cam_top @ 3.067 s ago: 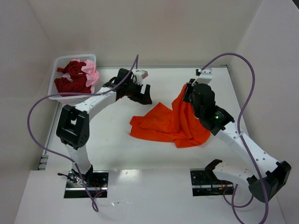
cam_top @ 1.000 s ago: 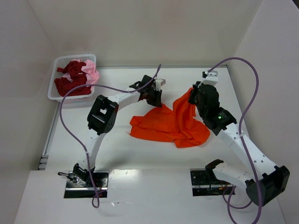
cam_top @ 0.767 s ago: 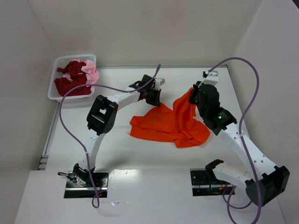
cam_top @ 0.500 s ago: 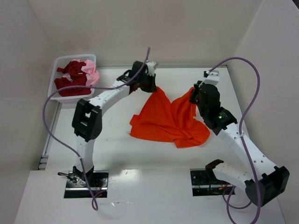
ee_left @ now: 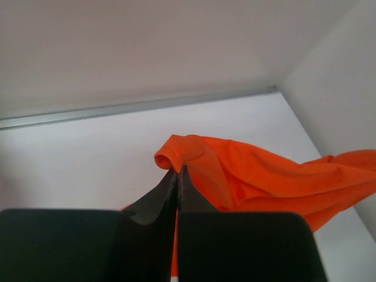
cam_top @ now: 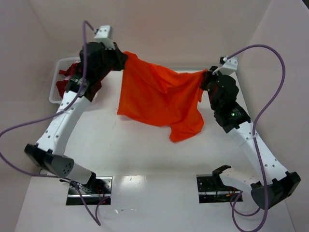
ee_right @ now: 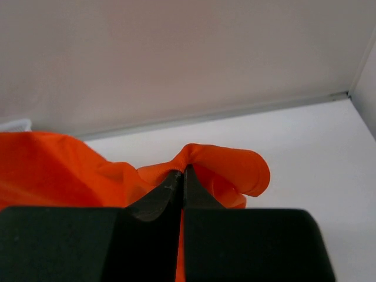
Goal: Fold and stack the t-shirts
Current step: Flatten out the tshirt
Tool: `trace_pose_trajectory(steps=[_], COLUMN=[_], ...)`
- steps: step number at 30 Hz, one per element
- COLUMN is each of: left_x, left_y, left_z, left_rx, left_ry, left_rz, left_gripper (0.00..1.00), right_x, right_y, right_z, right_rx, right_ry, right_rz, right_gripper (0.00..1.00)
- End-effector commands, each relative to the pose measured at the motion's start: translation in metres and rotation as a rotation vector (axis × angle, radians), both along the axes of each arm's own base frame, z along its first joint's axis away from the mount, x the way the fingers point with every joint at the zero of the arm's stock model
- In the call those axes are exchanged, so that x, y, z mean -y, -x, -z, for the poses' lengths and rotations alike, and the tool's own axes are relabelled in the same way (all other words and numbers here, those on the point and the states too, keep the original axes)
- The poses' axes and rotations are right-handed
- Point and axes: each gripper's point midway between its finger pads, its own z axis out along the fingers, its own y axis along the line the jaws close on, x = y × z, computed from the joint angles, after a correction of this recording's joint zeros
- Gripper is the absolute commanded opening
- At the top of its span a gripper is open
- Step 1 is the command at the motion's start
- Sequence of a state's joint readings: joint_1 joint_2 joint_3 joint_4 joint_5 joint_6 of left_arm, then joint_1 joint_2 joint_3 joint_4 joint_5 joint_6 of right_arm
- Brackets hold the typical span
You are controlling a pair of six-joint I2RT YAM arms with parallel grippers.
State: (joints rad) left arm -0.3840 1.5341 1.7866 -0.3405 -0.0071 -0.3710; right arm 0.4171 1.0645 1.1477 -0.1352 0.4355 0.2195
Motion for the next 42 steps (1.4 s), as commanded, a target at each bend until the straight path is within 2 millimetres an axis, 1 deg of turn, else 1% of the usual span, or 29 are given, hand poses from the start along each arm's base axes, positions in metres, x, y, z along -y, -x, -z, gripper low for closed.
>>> trace_pose_trajectory(steps=[1,2,3,4,5,7,8,10,12,13,15,16,17,19,20,22,23,25,27,30,31,32,34,36,37,39,40,41,42], left_x=[-0.062,-0.076,-0.082,-0.097,-0.105,-0.12,-0.123,-0.139,-0.144,-0.152,-0.152,-0.154,-0.155,-0.16,-0.166,-0.169,-0.173,-0.168,-0.162,-0.164,-0.165,-0.166,-0.162,-0.161,-0.162,-0.157,-0.155,-0.151,-0.146], left_y=[0.021,0.033,0.038,0.04,0.048,0.054,0.064,0.07,0.075,0.078,0.078,0.078,0.083,0.083,0.09,0.09,0.097,0.098,0.111,0.128,0.132,0.136,0.143,0.148,0.15,0.136,0.126,0.11,0.101], left_z=[-0.049,-0.057,-0.064,-0.066,-0.072,-0.07,-0.076,-0.078,-0.08,-0.083,-0.086,-0.086,-0.096,-0.098,-0.108,-0.108,-0.117,-0.117,-0.124,-0.119,-0.118,-0.117,-0.112,-0.113,-0.117,-0.102,-0.09,-0.073,-0.06], left_rx=[0.114,0.137,0.156,0.16,0.173,0.172,0.19,0.204,0.219,0.229,0.24,0.24,0.266,0.276,0.307,0.307,0.326,0.313,0.32,0.305,0.3,0.294,0.267,0.256,0.264,0.21,0.178,0.129,0.093], left_ry=[0.084,0.091,0.089,0.077,0.081,0.065,0.074,0.076,0.071,0.074,0.08,0.079,0.093,0.088,0.094,0.094,0.106,0.127,0.156,0.158,0.155,0.152,0.139,0.143,0.147,0.136,0.12,0.111,0.105], left_rz=[-0.216,-0.26,-0.278,-0.32,-0.338,-0.378,-0.378,-0.433,-0.454,-0.483,-0.483,-0.494,-0.494,-0.518,-0.544,-0.563,-0.578,-0.552,-0.505,-0.494,-0.494,-0.495,-0.465,-0.456,-0.455,-0.456,-0.457,-0.46,-0.448], left_gripper=[0.0,0.0,0.0,0.0,0.0,0.0,0.0,0.0,0.0,0.0,0.0,0.0,0.0,0.0,0.0,0.0,0.0,0.0,0.0,0.0,0.0,0.0,0.0,0.0,0.0,0.0,0.0,0.0,0.0], right_x=[0.018,0.021,0.027,0.028,0.031,0.033,0.029,0.03,0.029,0.03,0.023,0.024,0.024,0.021,0.023,0.02,0.022,0.022,0.021,0.024,0.024,0.029,0.033,0.035,0.038,0.046,0.047,0.047,0.042], right_y=[-0.005,-0.008,-0.008,-0.008,-0.012,-0.008,-0.012,-0.008,-0.014,-0.009,-0.013,-0.007,-0.004,0.004,0.013,0.021,0.025,0.032,0.04,0.063,0.067,0.081,0.092,0.094,0.096,0.089,0.08,0.071,0.058], right_z=[-0.081,-0.085,-0.095,-0.102,-0.104,-0.12,-0.117,-0.132,-0.136,-0.151,-0.158,-0.174,-0.183,-0.201,-0.213,-0.222,-0.224,-0.227,-0.227,-0.223,-0.214,-0.216,-0.217,-0.204,-0.204,-0.193,-0.174,-0.162,-0.141], right_rx=[0.214,0.223,0.254,0.266,0.266,0.308,0.3,0.333,0.337,0.367,0.38,0.413,0.432,0.474,0.508,0.535,0.544,0.531,0.527,0.519,0.489,0.499,0.484,0.425,0.414,0.369,0.319,0.288,0.221], right_ry=[-0.024,-0.013,-0.025,-0.019,-0.008,-0.014,-0.008,-0.003,0.024,0.013,0.026,0.024,0.019,0.011,0.018,0.043,0.051,0.059,0.019,-0.015,-0.014,-0.017,-0.022,-0.02,-0.034,-0.059,-0.066,-0.072,-0.056], right_rz=[0.075,0.085,0.102,0.103,0.115,0.118,0.106,0.101,0.09,0.093,0.06,0.056,0.048,0.02,0.016,-0.015,-0.012,-0.027,-0.051,-0.081,-0.085,-0.084,-0.087,-0.082,-0.074,-0.012,0.01,0.029,0.028], right_gripper=[0.02,0.02,0.02,0.02,0.02,0.02,0.02,0.02,0.02,0.02,0.02,0.02,0.02,0.02,0.02,0.02,0.02,0.02,0.02,0.02,0.02,0.02,0.02,0.02,0.02,0.02,0.02,0.02,0.02])
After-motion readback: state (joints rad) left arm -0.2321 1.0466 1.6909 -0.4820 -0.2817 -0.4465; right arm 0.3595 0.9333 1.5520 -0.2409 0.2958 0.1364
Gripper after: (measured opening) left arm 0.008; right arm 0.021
